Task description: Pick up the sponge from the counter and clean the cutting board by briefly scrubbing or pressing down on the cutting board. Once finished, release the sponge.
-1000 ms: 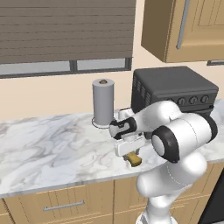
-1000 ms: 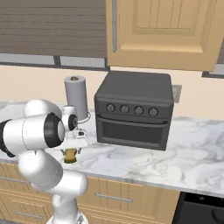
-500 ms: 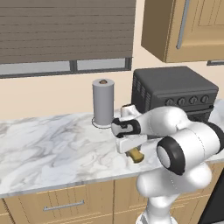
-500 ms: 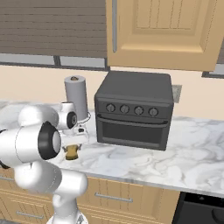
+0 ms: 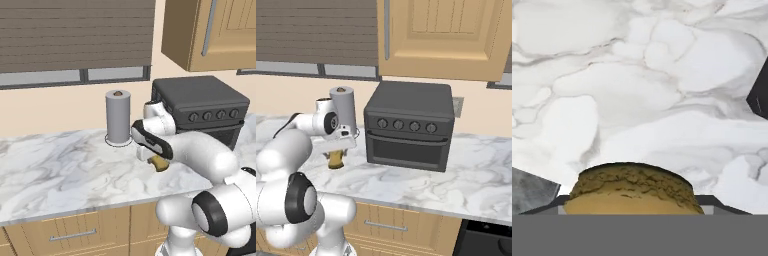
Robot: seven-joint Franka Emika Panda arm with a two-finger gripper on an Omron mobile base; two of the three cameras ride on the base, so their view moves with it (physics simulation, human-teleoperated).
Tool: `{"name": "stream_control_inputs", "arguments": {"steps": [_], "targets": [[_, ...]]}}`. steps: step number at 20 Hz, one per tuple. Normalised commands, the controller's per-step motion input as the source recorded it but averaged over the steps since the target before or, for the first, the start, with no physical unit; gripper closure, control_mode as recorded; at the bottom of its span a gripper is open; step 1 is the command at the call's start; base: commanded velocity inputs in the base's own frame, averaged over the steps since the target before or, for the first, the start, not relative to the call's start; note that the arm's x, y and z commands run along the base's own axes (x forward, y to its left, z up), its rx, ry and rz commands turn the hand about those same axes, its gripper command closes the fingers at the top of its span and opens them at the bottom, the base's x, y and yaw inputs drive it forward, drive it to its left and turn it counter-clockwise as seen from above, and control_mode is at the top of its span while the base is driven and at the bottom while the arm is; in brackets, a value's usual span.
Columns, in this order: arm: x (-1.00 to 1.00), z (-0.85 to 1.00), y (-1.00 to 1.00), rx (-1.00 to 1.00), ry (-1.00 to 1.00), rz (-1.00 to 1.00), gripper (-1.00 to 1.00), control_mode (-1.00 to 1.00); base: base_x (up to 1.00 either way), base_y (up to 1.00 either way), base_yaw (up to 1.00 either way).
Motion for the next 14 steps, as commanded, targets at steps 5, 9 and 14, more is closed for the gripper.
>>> {"name": "stream_control_inputs", "arguments": {"steps": [5, 9, 14], "targets": [[-0.17, 0.69, -0.09, 0.00, -0.10, 0.00, 1.00, 1.00, -0.11, -0.06, 0.00], [0.00, 0.00, 0.00, 0.00, 0.00, 0.00, 1.00, 1.00, -0.56, -0.55, -0.06], [0.00, 0.00, 0.00, 0.00, 0.00, 0.00, 1.00, 1.00, -0.21, -0.90, -0.10]]}}
